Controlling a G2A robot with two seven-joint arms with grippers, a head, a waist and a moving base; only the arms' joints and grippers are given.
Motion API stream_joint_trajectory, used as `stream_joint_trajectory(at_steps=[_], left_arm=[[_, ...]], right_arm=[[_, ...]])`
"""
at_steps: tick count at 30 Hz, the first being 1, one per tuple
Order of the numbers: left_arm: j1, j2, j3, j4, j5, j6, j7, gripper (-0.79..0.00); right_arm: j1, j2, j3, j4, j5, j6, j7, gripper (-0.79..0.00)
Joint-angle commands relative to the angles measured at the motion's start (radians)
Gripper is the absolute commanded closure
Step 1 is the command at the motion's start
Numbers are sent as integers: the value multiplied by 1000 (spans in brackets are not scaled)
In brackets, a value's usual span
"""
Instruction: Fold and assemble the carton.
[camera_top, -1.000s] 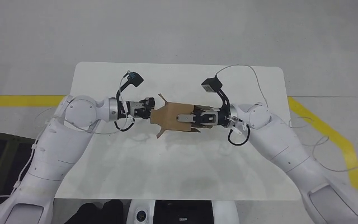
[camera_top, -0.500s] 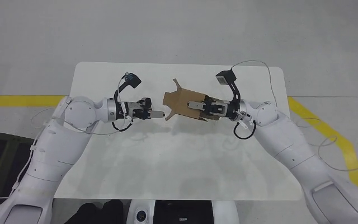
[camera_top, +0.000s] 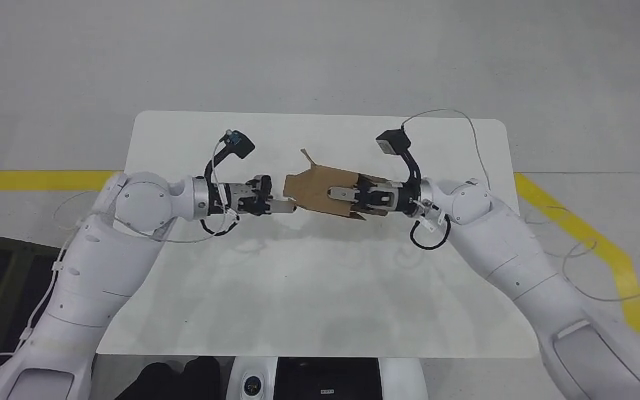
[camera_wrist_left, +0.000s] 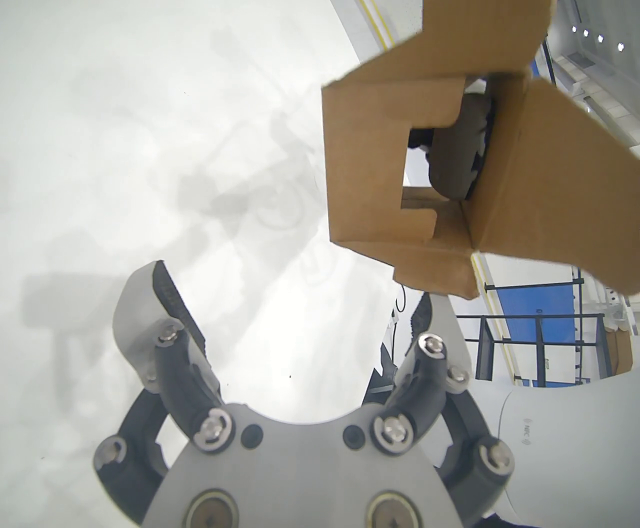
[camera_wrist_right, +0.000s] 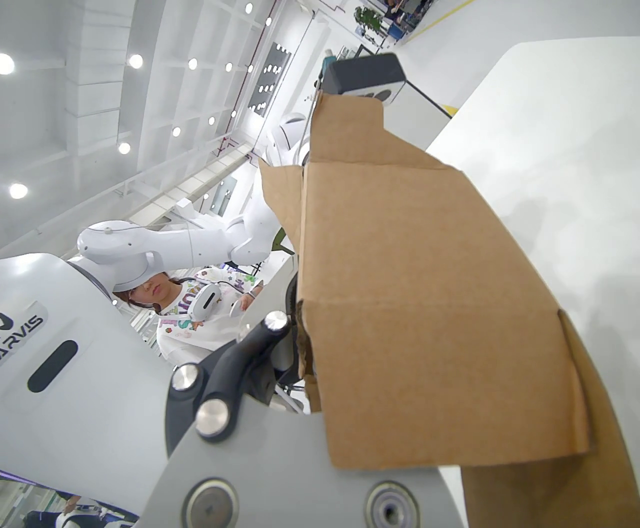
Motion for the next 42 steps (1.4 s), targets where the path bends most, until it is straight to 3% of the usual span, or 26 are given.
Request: stream_joint_trajectory(at_steps=[1,25,42], left_arm=[[-5,-1,2,4,-4,3,1,-785],[-1,1,12,-8,-45,-22,-23,-785],[-51,-3,-2,120,11,24,75,-785]], right_arm=[[3,-5,-9,-7,1,6,6,0],[46,-42,-59,36,0,17,17,0],[-34,25,-18,-66,104,185,185,0]])
